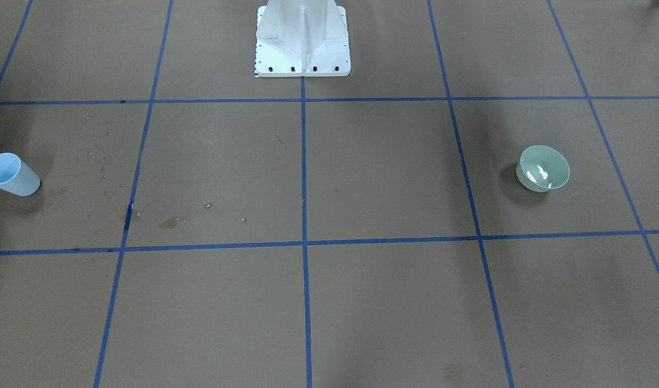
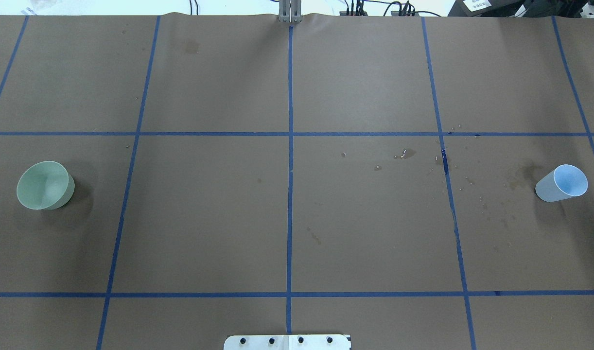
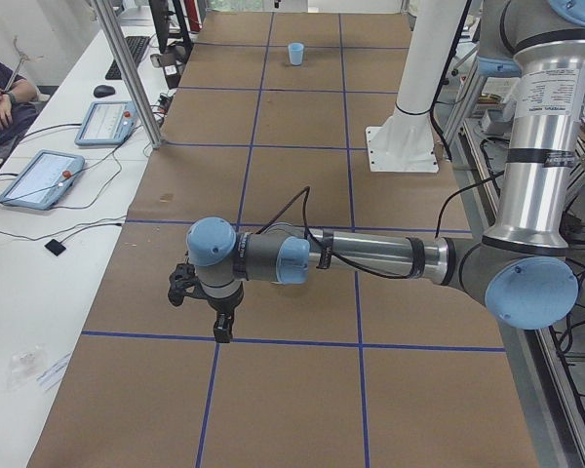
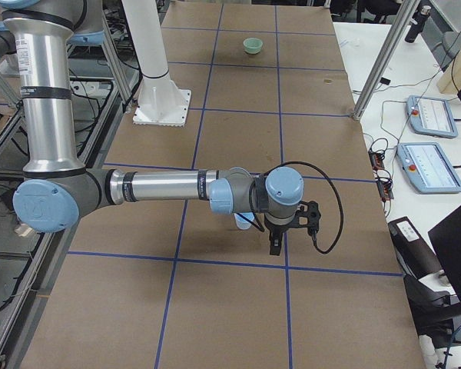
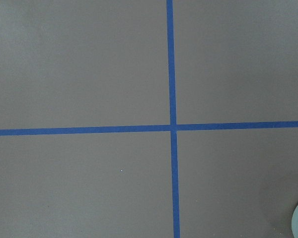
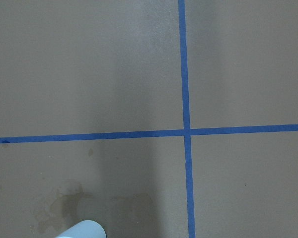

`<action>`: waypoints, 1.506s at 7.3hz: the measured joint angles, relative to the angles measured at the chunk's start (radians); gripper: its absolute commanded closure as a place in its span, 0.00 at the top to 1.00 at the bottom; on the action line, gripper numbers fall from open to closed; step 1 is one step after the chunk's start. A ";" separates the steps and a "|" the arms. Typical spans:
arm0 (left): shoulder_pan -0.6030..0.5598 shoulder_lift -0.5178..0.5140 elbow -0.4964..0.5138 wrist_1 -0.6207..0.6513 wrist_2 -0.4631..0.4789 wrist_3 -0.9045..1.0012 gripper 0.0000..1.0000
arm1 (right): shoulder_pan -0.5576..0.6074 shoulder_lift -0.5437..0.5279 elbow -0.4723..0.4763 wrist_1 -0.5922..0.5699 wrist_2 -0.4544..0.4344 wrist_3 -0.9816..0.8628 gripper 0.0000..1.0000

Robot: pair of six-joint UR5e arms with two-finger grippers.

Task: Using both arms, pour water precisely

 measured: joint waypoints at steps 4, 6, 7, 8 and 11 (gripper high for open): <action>0.000 0.006 -0.001 -0.001 0.001 -0.001 1.00 | 0.010 -0.020 0.011 -0.001 0.001 0.000 0.99; 0.000 0.007 -0.001 -0.001 0.002 -0.001 1.00 | 0.011 -0.021 0.012 -0.001 0.001 0.000 0.99; 0.000 0.007 -0.001 -0.001 0.003 -0.001 1.00 | 0.011 -0.021 0.012 -0.001 0.001 0.000 0.99; 0.001 0.007 -0.001 -0.001 0.003 -0.001 1.00 | 0.010 -0.019 0.012 -0.001 0.001 0.000 0.99; 0.001 0.007 -0.001 -0.001 0.003 -0.001 1.00 | 0.009 -0.015 0.012 -0.001 0.000 0.000 0.99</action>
